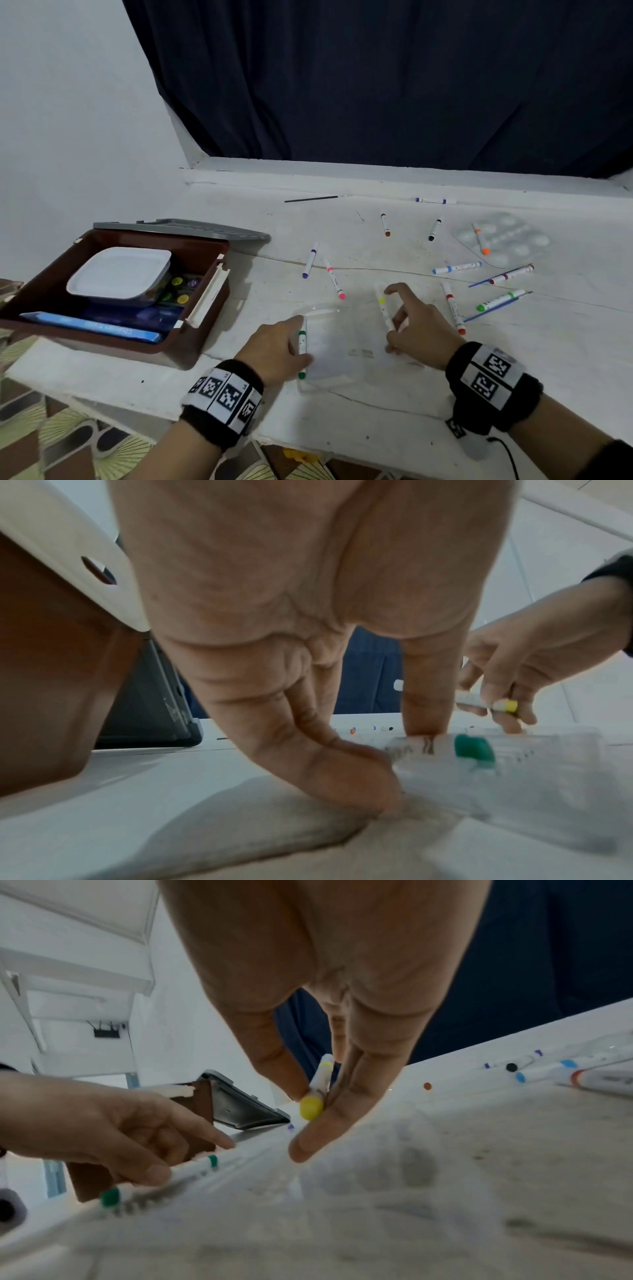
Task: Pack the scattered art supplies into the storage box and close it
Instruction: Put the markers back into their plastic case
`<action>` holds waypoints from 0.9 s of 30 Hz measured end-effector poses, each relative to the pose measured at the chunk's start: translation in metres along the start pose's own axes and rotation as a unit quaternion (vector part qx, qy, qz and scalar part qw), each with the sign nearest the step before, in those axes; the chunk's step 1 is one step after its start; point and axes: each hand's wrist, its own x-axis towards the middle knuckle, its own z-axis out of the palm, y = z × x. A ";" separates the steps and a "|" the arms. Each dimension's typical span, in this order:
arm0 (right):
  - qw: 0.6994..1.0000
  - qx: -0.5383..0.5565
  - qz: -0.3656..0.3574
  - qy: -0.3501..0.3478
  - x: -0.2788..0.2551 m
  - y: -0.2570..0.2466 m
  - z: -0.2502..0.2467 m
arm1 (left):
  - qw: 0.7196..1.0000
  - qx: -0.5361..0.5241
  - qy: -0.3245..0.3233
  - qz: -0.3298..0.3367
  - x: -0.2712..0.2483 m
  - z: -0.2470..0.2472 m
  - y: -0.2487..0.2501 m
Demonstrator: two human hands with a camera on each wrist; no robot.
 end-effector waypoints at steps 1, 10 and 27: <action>1.000 0.026 -0.010 -0.005 -0.004 -0.004 0.002 | 1.000 0.002 -0.003 0.003 -0.001 0.000 -0.001; 0.989 0.110 -0.040 -0.089 -0.017 -0.032 0.053 | 0.999 0.033 0.011 0.029 -0.016 0.009 -0.011; 0.990 -0.044 -0.086 -0.101 0.001 -0.033 0.081 | 0.996 0.072 -0.038 -0.021 0.007 -0.021 -0.008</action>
